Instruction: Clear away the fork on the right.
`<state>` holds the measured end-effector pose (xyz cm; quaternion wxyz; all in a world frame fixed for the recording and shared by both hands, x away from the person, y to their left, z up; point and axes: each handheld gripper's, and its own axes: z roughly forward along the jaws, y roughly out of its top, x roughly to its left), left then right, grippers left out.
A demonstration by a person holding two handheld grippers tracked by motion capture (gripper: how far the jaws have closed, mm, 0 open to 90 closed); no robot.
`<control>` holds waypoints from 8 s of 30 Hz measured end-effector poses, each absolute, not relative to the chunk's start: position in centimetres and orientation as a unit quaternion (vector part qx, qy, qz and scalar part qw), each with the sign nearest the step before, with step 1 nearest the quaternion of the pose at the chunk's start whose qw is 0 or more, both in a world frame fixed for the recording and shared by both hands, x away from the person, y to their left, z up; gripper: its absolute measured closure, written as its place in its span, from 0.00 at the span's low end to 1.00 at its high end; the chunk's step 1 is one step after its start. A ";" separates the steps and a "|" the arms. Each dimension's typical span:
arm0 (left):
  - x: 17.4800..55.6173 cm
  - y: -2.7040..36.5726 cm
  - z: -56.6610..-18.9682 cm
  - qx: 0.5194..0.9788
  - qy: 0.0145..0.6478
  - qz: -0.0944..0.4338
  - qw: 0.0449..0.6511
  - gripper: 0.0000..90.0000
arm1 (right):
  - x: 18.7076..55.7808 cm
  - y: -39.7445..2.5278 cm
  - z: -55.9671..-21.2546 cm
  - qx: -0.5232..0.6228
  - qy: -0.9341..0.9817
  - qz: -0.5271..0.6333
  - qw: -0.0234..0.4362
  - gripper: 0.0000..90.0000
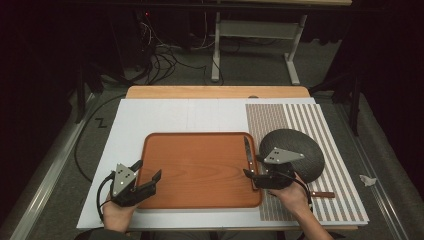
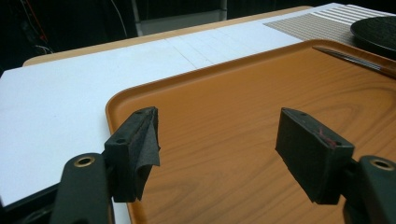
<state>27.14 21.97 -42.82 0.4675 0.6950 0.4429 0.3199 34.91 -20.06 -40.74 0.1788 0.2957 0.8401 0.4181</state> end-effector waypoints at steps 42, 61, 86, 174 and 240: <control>27.1 21.9 -42.8 0.693 0.446 0.320 0.467 0.33 | 32.8 -27.0 -40.0 0.328 0.783 0.491 0.197 0.31; 27.1 22.0 -42.8 0.693 0.446 0.321 0.468 0.33 | 31.1 -32.2 -40.5 0.352 0.788 0.457 0.216 0.40; 27.0 21.9 -42.8 0.690 0.448 0.325 0.466 0.33 | 29.7 -35.5 -41.3 0.352 0.854 0.336 0.183 0.60; 26.9 21.8 -42.8 0.692 0.448 0.325 0.465 0.33 | 30.5 -31.6 -41.0 0.205 0.926 0.285 0.137 0.88; 26.9 21.9 -42.8 0.690 0.448 0.324 0.467 0.33 | 34.7 -20.7 -39.1 0.279 0.898 0.318 0.121 0.88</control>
